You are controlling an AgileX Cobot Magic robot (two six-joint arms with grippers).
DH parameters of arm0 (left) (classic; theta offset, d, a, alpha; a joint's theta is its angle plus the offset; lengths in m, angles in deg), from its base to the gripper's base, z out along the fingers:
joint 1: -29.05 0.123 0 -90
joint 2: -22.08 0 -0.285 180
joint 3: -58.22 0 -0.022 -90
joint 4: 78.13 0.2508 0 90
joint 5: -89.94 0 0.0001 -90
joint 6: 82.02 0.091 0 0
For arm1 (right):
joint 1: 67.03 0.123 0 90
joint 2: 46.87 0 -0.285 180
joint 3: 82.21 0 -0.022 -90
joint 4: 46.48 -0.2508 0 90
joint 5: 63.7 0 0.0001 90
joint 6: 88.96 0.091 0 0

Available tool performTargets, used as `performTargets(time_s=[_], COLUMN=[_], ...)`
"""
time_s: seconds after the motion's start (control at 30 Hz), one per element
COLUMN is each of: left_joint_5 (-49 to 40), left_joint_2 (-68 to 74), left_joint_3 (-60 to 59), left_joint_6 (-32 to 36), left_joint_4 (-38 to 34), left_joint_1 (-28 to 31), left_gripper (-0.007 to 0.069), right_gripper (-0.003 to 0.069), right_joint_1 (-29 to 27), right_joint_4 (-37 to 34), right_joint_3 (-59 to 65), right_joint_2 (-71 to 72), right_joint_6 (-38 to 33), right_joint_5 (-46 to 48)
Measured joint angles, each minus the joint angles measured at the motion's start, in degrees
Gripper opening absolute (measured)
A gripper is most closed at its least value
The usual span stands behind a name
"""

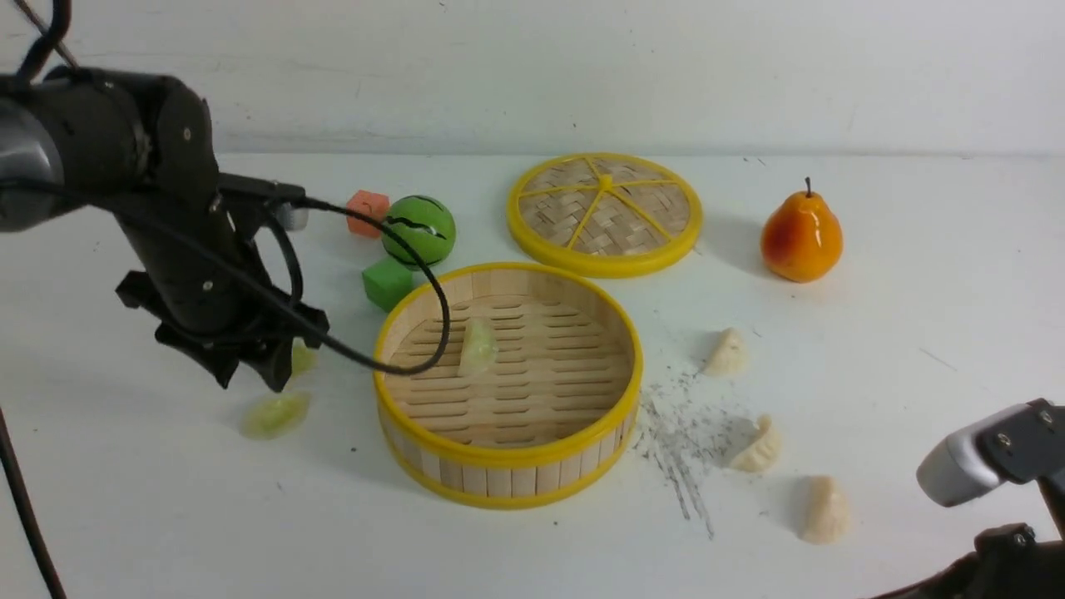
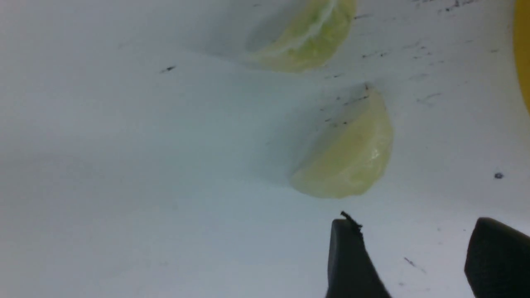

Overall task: Put the dumplings into the steamer on the white table.
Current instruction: 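Reach for and grasp a dumpling on the table with the left gripper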

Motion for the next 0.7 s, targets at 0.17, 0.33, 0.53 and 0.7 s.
performTargets(time_s=[0.17,0.33,0.53,0.7], left_joint_5=[4.17,7.56,7.91,7.76], left_joint_2=[2.17,6.4,7.9,7.9], left_joint_3=[-2.01,-2.13,-1.94,-1.94], left_joint_6=[6.4,7.02,4.24,-2.34], left_joint_4=[0.22,0.8,0.47,0.41], left_joint_1=[0.0,0.0,0.07,0.07], left_gripper=[0.037,0.037,0.0316,0.0316], right_gripper=[0.0046,0.0052,0.0057,0.0062], right_joint_1=[0.06,0.06,0.06,0.06], right_joint_4=[0.0,0.0,0.0,0.0], right_joint_3=[0.0,0.0,0.0,0.0], right_joint_2=[0.0,0.0,0.0,0.0], right_joint_6=[0.0,-0.31,-1.52,-1.7], right_joint_5=[0.0,0.0,-0.1,-0.17])
